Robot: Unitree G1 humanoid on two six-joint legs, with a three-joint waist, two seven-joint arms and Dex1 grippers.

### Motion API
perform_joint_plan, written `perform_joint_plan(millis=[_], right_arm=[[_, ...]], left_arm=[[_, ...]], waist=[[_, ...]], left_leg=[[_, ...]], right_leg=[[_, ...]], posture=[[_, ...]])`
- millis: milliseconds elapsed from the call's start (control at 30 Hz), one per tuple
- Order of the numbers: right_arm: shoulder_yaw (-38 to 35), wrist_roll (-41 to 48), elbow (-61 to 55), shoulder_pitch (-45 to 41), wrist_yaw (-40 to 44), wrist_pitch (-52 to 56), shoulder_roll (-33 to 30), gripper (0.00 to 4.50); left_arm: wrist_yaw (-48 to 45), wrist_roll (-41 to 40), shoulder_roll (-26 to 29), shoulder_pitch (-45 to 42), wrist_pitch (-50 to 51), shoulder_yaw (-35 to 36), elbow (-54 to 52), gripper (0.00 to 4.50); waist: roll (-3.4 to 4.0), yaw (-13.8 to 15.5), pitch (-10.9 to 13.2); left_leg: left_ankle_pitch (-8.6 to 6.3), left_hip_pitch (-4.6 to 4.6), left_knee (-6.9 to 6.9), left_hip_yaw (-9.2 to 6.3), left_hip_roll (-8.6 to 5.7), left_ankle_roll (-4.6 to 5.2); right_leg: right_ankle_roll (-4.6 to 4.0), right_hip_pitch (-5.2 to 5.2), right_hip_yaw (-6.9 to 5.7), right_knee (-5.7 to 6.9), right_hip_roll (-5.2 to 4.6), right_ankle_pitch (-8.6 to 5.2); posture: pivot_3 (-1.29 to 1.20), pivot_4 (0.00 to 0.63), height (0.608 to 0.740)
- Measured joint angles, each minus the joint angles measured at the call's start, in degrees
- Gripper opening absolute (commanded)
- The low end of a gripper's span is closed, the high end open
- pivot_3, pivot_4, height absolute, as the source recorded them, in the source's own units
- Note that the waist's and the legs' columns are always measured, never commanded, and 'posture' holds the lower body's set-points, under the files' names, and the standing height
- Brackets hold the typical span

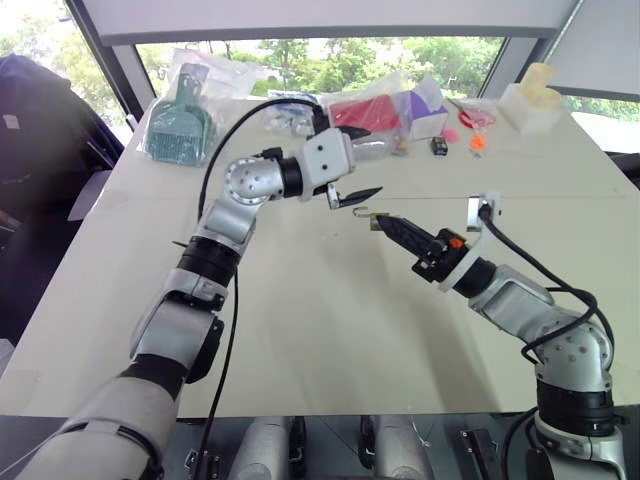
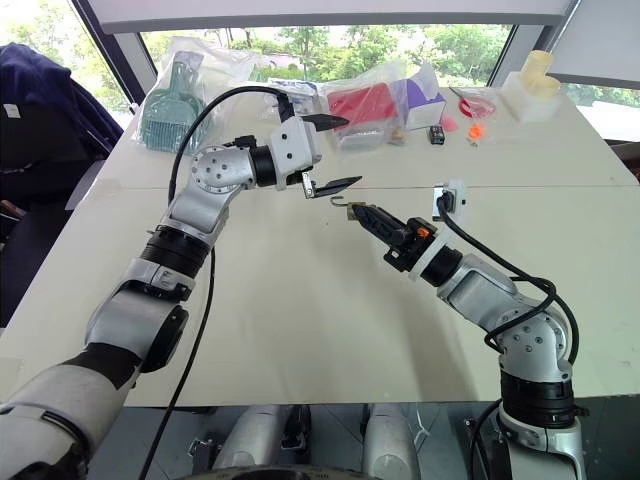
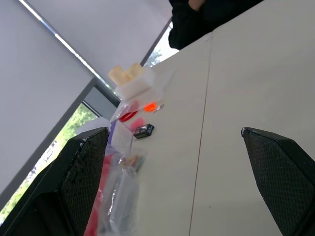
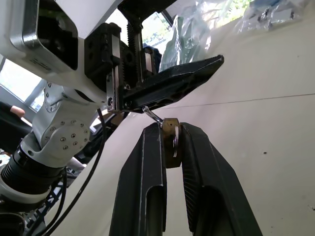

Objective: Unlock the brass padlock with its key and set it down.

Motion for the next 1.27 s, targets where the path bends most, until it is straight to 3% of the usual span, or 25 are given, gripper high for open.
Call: perform_joint_plan(millis=[200,367,500,600,733,900,933,1100,1267], right_arm=[[-0.5,0.1,1.0,0.0,-2.2,-0.1,0.3,0.0],[-0.3,-0.4,7.1,1.2,-7.2,4.1,-0.1,0.0],[0.0,0.3,13.4,1.7,-11.3,8.3,0.5,0.0],[0.0,0.3,16.5,0.7,-12.3,10.5,1.1,0.0],[0.0,-0.4,19.1,-1.4,-12.6,12.2,1.0,1.67],[0.7,-2.7,19.1,-3.5,-9.4,14.3,-0.8,4.12],[1.3,-3.6,18.2,-3.6,-8.2,14.4,-1.9,4.43],[2.4,-12.6,12.8,0.4,-0.1,13.2,-15.1,4.43],[-2.6,-18.5,4.1,9.8,12.8,7.9,-26.0,4.43]], left_arm=[[-3.5,0.2,3.3,3.5,4.6,-0.2,-1.3,4.48],[-6.6,-2.8,6.4,5.8,14.5,1.2,-5.5,4.48],[-10.9,-7.8,9.6,9.2,25.1,2.7,-13.5,4.48],[-16.4,-13.4,14.1,15.8,34.7,2.7,-25.2,4.48],[-18.4,-16.5,17.3,20.5,42.7,2.3,-34.1,4.5],[-17.2,-17.3,17.9,21.7,45.7,2.3,-37.6,4.5],[-16.9,-17.3,17.9,21.9,45.8,2.3,-38.0,4.5],[-15.8,-17.3,18.3,23.9,46.2,2.2,-38.5,4.5],[-15.0,-18.2,18.4,27.0,47.8,2.2,-39.9,4.5]], waist=[[0.0,-0.1,0.0],[0.0,0.0,0.0],[0.01,-0.3,0.0],[0.02,-1.0,0.0],[0.02,-1.1,0.0],[0.03,-1.1,0.0],[0.04,-1.1,0.0],[0.05,0.3,0.0],[0.03,0.1,0.0]], left_leg=[[0.0,0.0,0.0,0.0,0.01,-0.01],[0.05,-0.01,0.0,0.0,0.0,-0.09],[0.21,-0.01,-0.03,0.0,0.02,-0.37],[0.22,0.0,-0.06,0.0,0.04,-0.39],[0.24,0.0,-0.06,-0.06,0.02,-0.41],[0.23,0.04,-0.05,-0.07,0.0,-0.4],[0.23,0.05,-0.05,-0.07,0.0,-0.4],[0.23,0.0,-0.03,-0.05,-0.05,-0.4],[0.13,0.01,-0.04,-0.04,0.0,-0.24]], right_leg=[[0.0,-0.03,0.0,0.02,0.01,0.0],[-0.01,0.0,0.0,0.02,0.0,-0.01],[-0.01,-0.02,0.01,0.03,0.0,-0.01],[-0.01,-0.04,0.01,0.03,0.02,-0.01],[-0.06,0.0,0.01,0.02,0.02,-0.04],[-0.12,0.04,0.01,0.02,0.03,-0.08],[-0.12,0.05,0.01,0.02,0.03,-0.08],[-0.19,0.04,0.02,-0.04,-0.02,-0.15],[-0.12,0.02,0.01,-0.03,0.01,-0.14]], posture=[[0.0,0.15,0.735],[0.0,0.15,0.735],[0.0,0.15,0.735],[0.0,0.15,0.735],[0.0,0.15,0.735],[0.0,0.15,0.735],[0.0,0.15,0.735],[0.0,0.15,0.735],[0.0,0.15,0.735]])
